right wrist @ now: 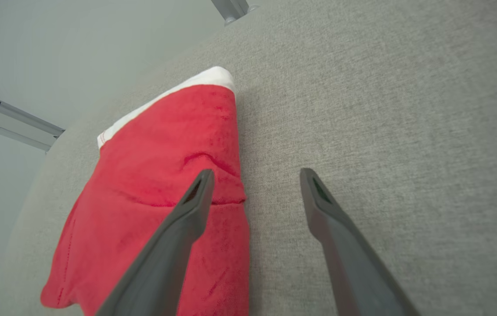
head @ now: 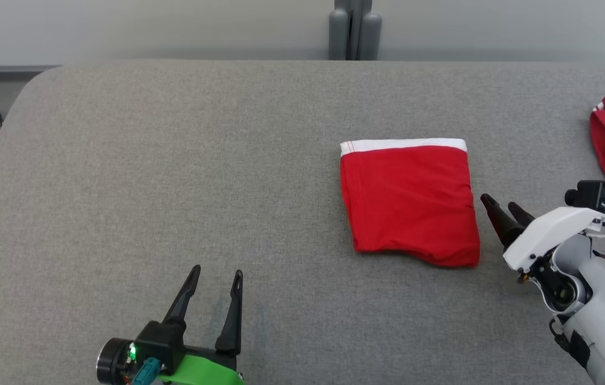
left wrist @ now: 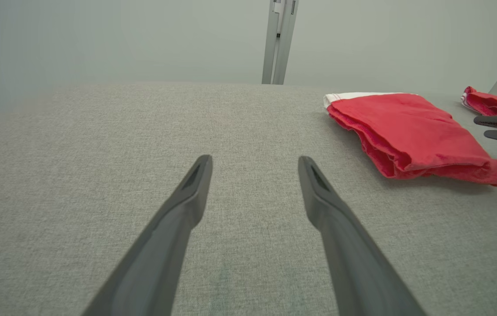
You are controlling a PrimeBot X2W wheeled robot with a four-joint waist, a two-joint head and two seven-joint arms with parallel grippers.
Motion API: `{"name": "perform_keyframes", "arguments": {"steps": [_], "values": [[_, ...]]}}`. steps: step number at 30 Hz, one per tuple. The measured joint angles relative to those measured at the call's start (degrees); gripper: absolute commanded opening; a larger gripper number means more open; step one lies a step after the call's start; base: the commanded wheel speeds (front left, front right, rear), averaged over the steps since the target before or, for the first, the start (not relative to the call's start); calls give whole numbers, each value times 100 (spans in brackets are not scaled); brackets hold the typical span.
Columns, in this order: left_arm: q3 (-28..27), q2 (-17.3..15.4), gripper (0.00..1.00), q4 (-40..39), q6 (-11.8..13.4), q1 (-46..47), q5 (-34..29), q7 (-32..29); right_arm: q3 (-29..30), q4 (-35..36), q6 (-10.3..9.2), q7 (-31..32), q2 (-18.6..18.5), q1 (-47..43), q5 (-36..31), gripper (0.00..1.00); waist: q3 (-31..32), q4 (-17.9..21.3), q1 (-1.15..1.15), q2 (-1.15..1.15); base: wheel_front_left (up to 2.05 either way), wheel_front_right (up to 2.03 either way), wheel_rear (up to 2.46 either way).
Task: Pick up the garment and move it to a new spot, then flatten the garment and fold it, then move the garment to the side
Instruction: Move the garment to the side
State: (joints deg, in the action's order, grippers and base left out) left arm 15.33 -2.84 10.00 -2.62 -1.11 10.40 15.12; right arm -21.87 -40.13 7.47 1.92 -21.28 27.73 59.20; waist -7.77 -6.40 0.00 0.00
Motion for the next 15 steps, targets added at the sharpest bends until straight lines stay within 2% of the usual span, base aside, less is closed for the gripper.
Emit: {"name": "perform_keyframes", "arguments": {"steps": [4,5,6,7,10,15], "values": [[74,0,100,13,-24,136,21,0,-218,-214,1,113,92,265,64,100,-250,-104,0,0,0,0,0],[87,0,100,21,-24,163,25,1,-282,-254,1,130,111,297,66,74,-296,-125,0,0,0,0,0],[100,0,100,23,-24,191,34,0,-348,-283,1,133,118,325,65,30,-348,-150,0,0,0,0,0],[115,0,100,26,-24,211,52,1,-408,-293,1,126,112,352,68,0,-395,-175,0,0,0,0,0],[126,0,100,26,-11,243,67,0,-559,-241,1,49,34,394,99,0,-496,-227,0,0,0,0,0],[68,0,100,-24,1,248,66,0,-828,-40,8,-174,-435,450,-97,0,-570,-126,0,0,0,0,0]]}}
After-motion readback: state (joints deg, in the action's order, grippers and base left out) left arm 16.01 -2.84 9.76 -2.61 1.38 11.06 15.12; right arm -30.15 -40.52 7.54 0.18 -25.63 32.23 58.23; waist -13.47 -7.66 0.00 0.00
